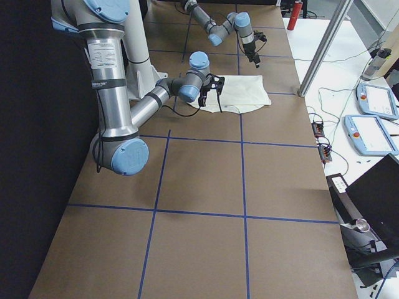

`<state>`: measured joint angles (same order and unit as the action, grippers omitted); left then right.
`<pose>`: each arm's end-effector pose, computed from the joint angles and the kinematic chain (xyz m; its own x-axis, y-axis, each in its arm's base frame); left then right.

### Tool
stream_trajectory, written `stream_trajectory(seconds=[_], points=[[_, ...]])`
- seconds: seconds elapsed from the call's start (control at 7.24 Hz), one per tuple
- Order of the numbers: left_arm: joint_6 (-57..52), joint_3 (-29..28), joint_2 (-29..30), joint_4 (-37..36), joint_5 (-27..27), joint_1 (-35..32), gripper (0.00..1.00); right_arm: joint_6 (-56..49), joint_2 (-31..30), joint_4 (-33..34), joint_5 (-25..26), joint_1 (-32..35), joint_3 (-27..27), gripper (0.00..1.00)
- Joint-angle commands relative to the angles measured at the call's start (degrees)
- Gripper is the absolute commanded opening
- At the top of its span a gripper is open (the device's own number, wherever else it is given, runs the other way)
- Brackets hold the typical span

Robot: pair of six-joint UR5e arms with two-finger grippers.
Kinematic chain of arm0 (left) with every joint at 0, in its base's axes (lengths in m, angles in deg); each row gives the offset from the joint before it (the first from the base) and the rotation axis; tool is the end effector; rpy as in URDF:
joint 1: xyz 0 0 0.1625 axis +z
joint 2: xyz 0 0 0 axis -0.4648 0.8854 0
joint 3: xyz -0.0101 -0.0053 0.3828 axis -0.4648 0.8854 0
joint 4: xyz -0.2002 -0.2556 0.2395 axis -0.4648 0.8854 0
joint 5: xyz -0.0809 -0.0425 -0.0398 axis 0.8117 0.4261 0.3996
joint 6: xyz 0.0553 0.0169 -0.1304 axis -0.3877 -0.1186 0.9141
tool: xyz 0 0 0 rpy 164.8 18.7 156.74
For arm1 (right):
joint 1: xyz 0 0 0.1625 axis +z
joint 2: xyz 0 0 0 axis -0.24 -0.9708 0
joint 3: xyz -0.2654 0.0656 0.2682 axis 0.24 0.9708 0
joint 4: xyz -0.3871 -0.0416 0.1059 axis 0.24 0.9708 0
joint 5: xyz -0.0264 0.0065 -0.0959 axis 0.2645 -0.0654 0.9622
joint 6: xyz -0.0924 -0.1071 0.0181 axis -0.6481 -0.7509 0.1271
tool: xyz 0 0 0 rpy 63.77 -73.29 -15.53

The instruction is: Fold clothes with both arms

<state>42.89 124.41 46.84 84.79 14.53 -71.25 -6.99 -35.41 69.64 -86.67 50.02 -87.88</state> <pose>0.4855 -0.6105 0.2474 0.4866 -0.3525 -0.7994 0.5383 0.8416 -0.0434 -0.3903 -0.3769 0.3010 0.4710 0.1870 0.8621 -0.1923 0.9755 -0.1066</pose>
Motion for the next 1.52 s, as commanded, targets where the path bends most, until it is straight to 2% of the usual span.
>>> stream_trajectory(seconds=[0.0,0.14,0.41,0.69,0.83,0.97,1.38], points=[[-1.76,14.58,-5.91,-8.09,2.25,0.04,1.0,-5.86,9.05,16.28,6.27,-5.35,1.32,1.0],[-1.76,19.78,-9.33,-8.54,4.53,0.13,1.0,-6.75,15.38,23.52,10.21,-8.59,3.67,1.0],[-1.76,27.1,-13.57,-9.59,4.99,0.48,1.0,-7.55,22.27,25.09,12.18,-11.78,11.92,1.0],[-1.67,27.92,-13.76,-9.87,5.6,0.75,1.0,-9.48,22.65,25.18,11.92,-13.28,14.93,1.0],[-1.5,27.92,-13.76,-9.78,5.52,1.36,1.0,-10.26,22.65,26.74,11.57,-13.46,15.12,1.0],[-1.23,27.92,-13.76,-9.78,5.52,1.97,1.0,-10.62,23.61,31.02,11.48,-14.07,15.2,1.0],[-1.06,27.83,-14.02,-9.69,5.6,2.24,1.0,-10.98,23.7,34.75,11.3,-16.09,15.55,1.0]])
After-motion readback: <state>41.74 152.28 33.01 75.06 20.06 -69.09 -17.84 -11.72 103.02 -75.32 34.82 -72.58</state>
